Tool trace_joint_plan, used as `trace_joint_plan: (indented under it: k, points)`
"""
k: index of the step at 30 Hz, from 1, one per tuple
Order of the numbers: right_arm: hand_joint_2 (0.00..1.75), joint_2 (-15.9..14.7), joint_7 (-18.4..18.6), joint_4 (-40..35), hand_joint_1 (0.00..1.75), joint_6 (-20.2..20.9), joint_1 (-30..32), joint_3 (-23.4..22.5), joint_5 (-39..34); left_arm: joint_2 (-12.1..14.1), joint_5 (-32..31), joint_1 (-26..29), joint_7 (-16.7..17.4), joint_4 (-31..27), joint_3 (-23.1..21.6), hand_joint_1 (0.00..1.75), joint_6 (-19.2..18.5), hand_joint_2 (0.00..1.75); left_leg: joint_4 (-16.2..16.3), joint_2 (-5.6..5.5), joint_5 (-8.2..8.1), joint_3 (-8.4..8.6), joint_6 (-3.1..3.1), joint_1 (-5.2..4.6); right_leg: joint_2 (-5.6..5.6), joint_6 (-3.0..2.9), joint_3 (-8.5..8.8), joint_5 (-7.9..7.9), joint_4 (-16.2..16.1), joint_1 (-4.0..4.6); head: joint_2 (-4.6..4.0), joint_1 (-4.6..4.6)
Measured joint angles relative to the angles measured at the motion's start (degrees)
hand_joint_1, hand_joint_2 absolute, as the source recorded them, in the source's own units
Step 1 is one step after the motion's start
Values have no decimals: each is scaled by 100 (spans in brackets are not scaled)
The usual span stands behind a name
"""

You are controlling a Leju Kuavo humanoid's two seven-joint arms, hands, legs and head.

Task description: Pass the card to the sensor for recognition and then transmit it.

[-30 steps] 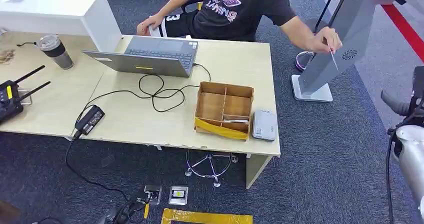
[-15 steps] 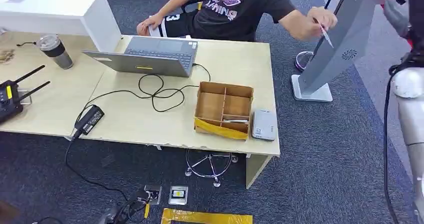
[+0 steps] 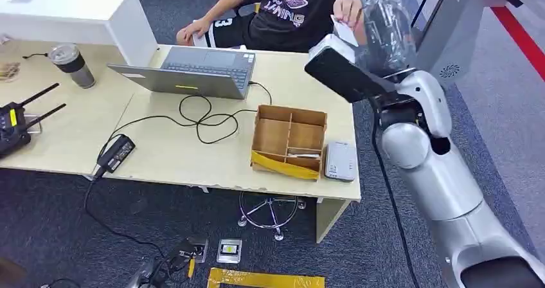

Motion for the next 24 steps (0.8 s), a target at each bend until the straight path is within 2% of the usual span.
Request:
trace_joint_plan:
  k: [8,16,22,24]
  points:
    - [175,317,13,197,0,190,69,376,171,-2,-35,0,-22,2,74,0,-46,175,0,0,0,0,0,1,1,0,-2,0,0,1,-2,0]
    - [175,457,15,1036,0,-61,35,566,317,0,-103,-1,-22,0,79,0,-66,175,0,0,0,0,0,0,0,0,-1,0,0,1,0,2]
    - [175,459,11,1053,0,-65,33,568,317,0,-105,-1,-22,0,79,0,-68,175,0,0,0,0,0,0,0,0,-1,0,0,1,-2,0]
    - [175,477,-24,1271,0,-120,-11,581,284,-2,-118,-1,-22,0,79,0,-74,175,0,0,0,0,0,0,1,0,-2,0,0,0,-2,2]
